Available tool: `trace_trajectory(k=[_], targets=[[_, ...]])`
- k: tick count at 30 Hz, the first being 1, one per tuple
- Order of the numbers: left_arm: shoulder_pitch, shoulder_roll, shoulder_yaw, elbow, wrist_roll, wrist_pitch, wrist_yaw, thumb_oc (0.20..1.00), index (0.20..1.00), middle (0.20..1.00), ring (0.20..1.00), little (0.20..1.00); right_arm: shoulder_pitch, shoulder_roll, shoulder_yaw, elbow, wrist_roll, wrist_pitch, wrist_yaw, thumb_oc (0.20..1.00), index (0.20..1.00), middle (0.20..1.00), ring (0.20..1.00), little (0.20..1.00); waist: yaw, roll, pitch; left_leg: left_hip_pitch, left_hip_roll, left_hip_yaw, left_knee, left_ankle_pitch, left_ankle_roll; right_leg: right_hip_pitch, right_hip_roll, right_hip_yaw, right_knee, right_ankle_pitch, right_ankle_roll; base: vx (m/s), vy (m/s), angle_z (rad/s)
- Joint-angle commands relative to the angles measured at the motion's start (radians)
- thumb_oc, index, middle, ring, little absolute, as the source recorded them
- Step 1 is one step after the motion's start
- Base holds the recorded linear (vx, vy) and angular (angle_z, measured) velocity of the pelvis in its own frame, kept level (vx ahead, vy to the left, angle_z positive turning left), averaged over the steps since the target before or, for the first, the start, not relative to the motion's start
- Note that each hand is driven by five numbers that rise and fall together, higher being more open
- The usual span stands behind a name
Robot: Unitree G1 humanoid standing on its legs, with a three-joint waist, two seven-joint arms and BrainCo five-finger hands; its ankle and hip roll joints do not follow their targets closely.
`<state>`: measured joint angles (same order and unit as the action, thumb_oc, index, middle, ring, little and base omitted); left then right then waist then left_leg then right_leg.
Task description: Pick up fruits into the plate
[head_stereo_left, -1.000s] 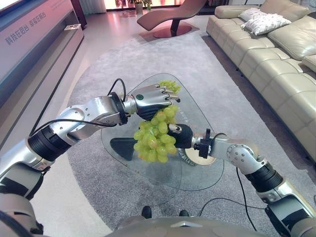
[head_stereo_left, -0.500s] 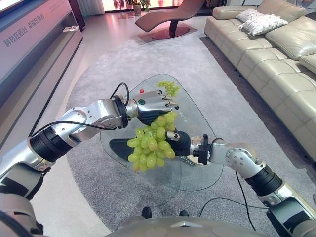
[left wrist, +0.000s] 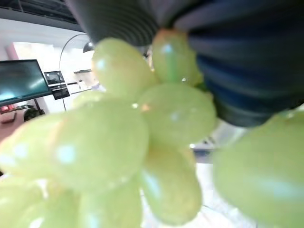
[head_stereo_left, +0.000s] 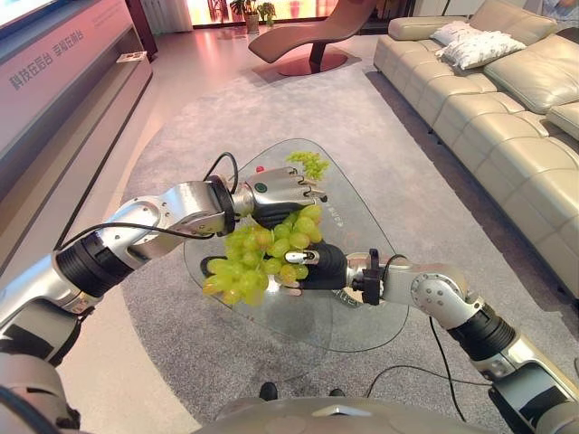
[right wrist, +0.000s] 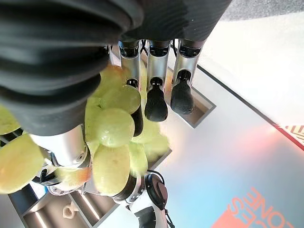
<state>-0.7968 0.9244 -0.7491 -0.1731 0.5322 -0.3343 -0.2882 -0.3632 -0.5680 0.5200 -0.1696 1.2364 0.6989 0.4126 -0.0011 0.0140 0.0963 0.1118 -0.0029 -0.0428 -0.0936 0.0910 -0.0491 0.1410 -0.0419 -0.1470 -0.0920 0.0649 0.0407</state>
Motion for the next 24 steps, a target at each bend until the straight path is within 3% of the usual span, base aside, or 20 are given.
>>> trace_trajectory(k=[1,10,11,12,24], targets=[[-0.096,-0.043,0.031,0.043,-0.021,0.007,0.026,0.200,0.200,0.200,0.200,0.200,-0.040,0.066,0.004,-0.099,0.062,-0.033,0.027,0.200,0.200,0.200,0.200,0.200,0.021,-0.037,-0.027,0.080,0.003,0.066,0.013,-0.146,0.005,0.040,-0.063,-0.023,0.012,-0.052,0.088,0.00,0.000,0.00],[-0.096,-0.047,0.034,0.045,-0.024,0.006,0.020,0.200,0.200,0.200,0.200,0.200,-0.038,0.068,-0.001,-0.096,0.068,-0.029,0.030,0.200,0.200,0.200,0.200,0.200,0.019,-0.035,-0.026,0.082,0.004,0.066,0.012,-0.147,0.005,0.041,-0.062,-0.021,0.010,-0.051,0.087,-0.01,-0.001,0.00],[-0.095,-0.049,0.035,0.047,-0.023,0.005,0.020,0.200,0.200,0.200,0.200,0.200,-0.037,0.071,-0.001,-0.096,0.077,-0.029,0.024,0.536,0.536,0.536,0.536,0.536,0.019,-0.035,-0.026,0.083,0.004,0.065,0.012,-0.147,0.005,0.041,-0.062,-0.021,0.010,-0.051,0.088,0.00,0.000,0.00],[-0.094,-0.050,0.035,0.045,-0.025,0.008,0.016,0.200,0.200,0.200,0.200,0.200,-0.036,0.073,0.000,-0.097,0.085,-0.031,0.019,1.000,1.000,1.000,1.000,1.000,0.020,-0.035,-0.026,0.083,0.004,0.065,0.012,-0.146,0.005,0.042,-0.062,-0.021,0.010,-0.050,0.088,0.00,0.000,0.00],[-0.079,-0.058,0.041,0.046,-0.030,0.021,-0.003,0.200,0.200,0.200,0.200,0.200,-0.022,0.098,-0.016,-0.100,0.102,-0.073,-0.040,1.000,1.000,1.000,1.000,1.000,0.020,-0.033,-0.023,0.084,0.005,0.065,0.012,-0.147,0.006,0.043,-0.064,-0.024,0.011,-0.051,0.089,-0.01,0.001,0.00]])
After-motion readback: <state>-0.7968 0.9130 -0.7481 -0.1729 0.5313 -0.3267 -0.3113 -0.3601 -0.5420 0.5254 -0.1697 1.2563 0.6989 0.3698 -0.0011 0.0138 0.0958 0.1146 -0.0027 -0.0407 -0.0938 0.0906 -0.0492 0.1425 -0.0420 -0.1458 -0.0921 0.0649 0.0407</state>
